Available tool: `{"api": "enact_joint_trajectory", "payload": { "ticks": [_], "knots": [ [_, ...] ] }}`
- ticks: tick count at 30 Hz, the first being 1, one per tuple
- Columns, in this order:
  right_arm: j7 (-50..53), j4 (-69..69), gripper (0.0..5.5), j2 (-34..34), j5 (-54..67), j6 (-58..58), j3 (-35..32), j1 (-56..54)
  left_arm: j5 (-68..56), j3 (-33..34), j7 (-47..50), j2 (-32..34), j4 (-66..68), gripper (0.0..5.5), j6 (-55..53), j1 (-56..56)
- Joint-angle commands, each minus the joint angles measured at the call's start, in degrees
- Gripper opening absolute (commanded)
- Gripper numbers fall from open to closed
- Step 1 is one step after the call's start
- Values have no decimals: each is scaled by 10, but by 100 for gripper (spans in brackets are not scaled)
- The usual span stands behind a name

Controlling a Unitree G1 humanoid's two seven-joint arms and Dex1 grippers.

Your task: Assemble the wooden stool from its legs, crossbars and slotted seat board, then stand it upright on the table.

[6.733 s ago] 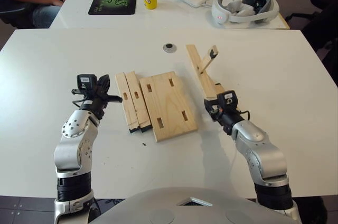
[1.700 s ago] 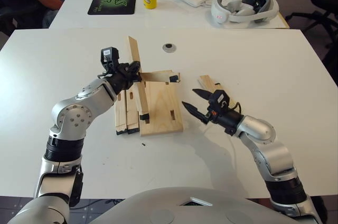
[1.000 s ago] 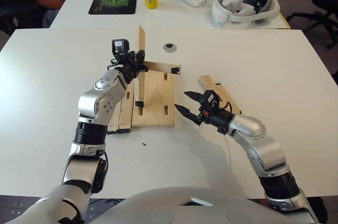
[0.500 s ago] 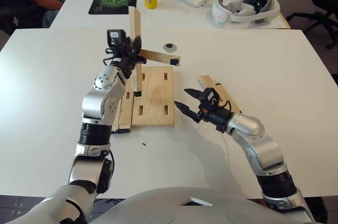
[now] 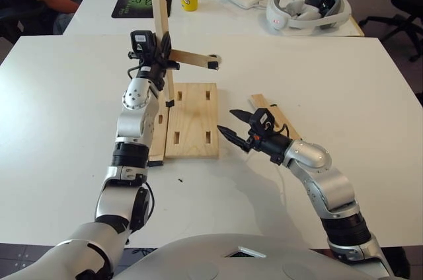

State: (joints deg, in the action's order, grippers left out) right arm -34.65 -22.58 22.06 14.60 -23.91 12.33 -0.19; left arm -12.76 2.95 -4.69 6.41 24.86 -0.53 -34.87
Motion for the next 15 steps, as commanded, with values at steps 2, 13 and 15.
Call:
{"api": "enact_joint_trajectory", "payload": {
  "ticks": [2,13,15],
  "knots": [
    [-8,-16,289,4,9,-13,5,1,12,21,-8,-8,113,106,61,-82],
    [-9,-23,289,9,17,-21,2,3,28,40,-13,-21,231,106,124,-77],
    [-10,-24,289,10,18,-21,3,5,26,45,-10,-24,235,106,130,-80]
  ]
}}
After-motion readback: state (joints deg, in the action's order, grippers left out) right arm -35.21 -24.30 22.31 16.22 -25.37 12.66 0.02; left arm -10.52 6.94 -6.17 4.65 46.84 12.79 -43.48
